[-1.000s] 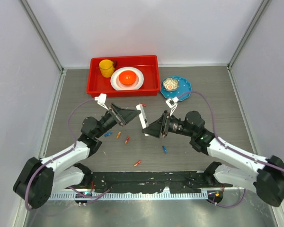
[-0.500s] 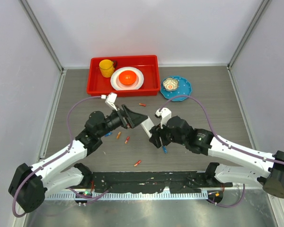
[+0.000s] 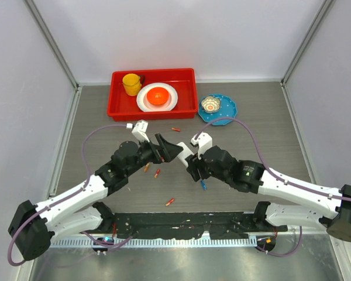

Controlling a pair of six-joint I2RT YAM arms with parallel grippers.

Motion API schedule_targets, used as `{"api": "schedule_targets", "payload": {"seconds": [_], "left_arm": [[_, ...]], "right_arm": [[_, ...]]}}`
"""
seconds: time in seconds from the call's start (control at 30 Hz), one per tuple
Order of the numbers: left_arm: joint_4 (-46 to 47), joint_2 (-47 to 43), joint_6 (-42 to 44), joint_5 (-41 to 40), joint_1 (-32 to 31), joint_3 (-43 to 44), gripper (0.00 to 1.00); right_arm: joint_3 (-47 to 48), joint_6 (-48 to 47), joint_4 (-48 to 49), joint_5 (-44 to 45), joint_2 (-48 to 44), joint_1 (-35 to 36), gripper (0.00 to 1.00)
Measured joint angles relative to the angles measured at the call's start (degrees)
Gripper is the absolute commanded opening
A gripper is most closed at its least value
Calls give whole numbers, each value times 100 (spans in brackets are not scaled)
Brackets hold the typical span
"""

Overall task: Load the batteries into the remote control
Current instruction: Adjust the remote control.

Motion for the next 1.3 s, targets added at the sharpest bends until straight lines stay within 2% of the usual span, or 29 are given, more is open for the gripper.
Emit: {"api": "schedule_targets", "payload": {"seconds": [0.07,0.3,0.67,0.8,0.83,0.93,1.3], "left_arm": [[-109,-210,-28,-243,2,-149,100],[-216,-1027,-175,-839,2,-424,98],[960,136,-911,-393,-2,-656,94],[1250,260,-984,-337,-46,-616,83],[1283,330,-990,-297,-70,-553,74],[1416,544,-1019,-177,-131,-413,63],[1655,929,-1071,-59,-339,-361,45]], "right_arm": [[0,-9,9,35,-59,13,1],[-7,-13,83,116,-317,35,1],[-682,28,951,205,-1008,378,1],[-745,37,1099,269,-1016,466,1],[-745,37,1130,286,-1014,483,1],[-745,37,1220,332,-1001,509,1],[-745,-28,1241,496,-874,575,1]]}}
